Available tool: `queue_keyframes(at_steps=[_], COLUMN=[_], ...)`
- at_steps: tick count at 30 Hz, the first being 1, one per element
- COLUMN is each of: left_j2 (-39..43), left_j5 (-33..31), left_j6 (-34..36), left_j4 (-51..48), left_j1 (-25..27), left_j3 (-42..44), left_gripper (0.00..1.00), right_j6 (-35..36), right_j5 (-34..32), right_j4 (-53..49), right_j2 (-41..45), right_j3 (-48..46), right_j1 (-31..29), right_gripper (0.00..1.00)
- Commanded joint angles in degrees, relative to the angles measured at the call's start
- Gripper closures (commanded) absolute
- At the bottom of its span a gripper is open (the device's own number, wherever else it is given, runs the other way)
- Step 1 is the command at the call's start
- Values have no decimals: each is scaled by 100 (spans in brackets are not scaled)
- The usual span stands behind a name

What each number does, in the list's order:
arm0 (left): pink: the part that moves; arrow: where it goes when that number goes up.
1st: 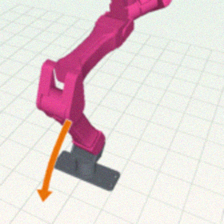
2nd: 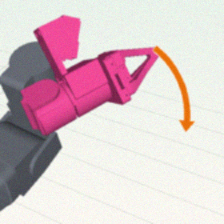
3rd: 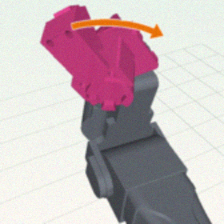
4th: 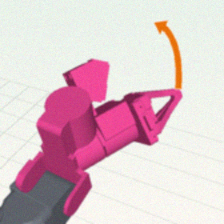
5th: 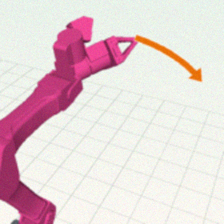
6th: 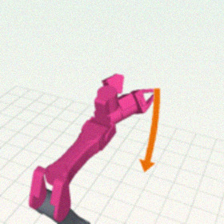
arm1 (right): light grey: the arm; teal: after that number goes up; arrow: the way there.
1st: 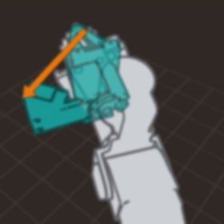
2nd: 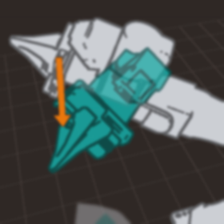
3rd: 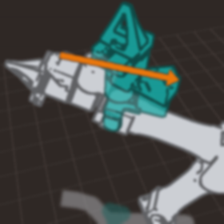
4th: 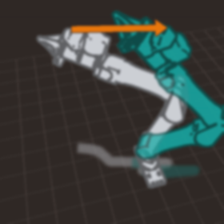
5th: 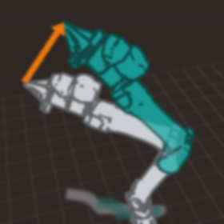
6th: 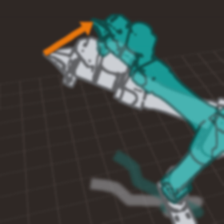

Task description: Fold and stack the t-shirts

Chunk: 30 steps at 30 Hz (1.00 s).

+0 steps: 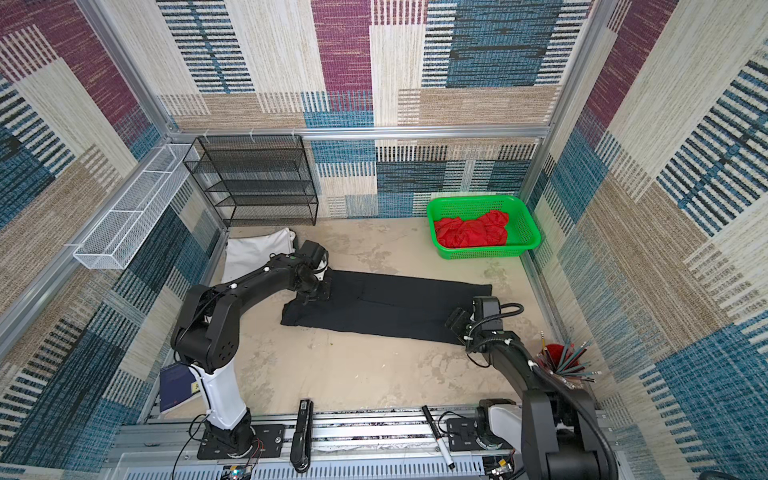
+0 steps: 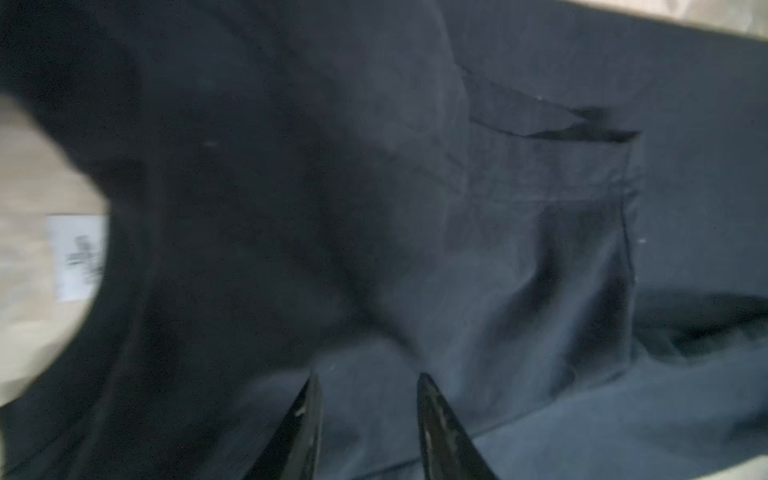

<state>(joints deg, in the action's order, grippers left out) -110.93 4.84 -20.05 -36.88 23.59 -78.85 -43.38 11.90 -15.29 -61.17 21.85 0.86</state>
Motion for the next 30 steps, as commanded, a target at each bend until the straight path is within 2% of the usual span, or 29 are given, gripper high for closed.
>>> queue_keyframes(at_steps=[1,6,10,15,17,21,23,25,30], left_j2=[-387,-1327,-2301,-3648,-3941,-4160,-3950,-3463,-1761], left_j5=[-52,-63,-262,-768,-851,-477,-198,-266,-593], left_j6=[-297,-194,224,922,1185,1435,1540,1604,1142], left_j4=[148,-142,-699,-1778,-1744,-1488,-1368,-1123,-118], left_j1=[119,192,188,160,105,-67,-110,-110,-292], left_j3=[-305,-1502,-3086,-5592,-6147,-6782,-6743,-6201,-3700], left_gripper=[59,59,59,59,59,57,57,57,56], right_j6=[-821,-1365,-1498,-1374,-1185,-708,-406,-125,301], right_j5=[76,111,163,818,771,653,638,618,623], right_j4=[-1040,-2036,-2465,-1931,-2010,-2356,-2572,-2663,-2454], right_j2=[870,1988,2480,2272,2118,1924,1861,1830,1075], right_j3=[-399,-401,-384,-741,-607,-191,124,457,1037], right_j1=[265,294,296,292,292,292,290,283,-6], right_gripper=[24,25,26,26,27,27,26,25,25])
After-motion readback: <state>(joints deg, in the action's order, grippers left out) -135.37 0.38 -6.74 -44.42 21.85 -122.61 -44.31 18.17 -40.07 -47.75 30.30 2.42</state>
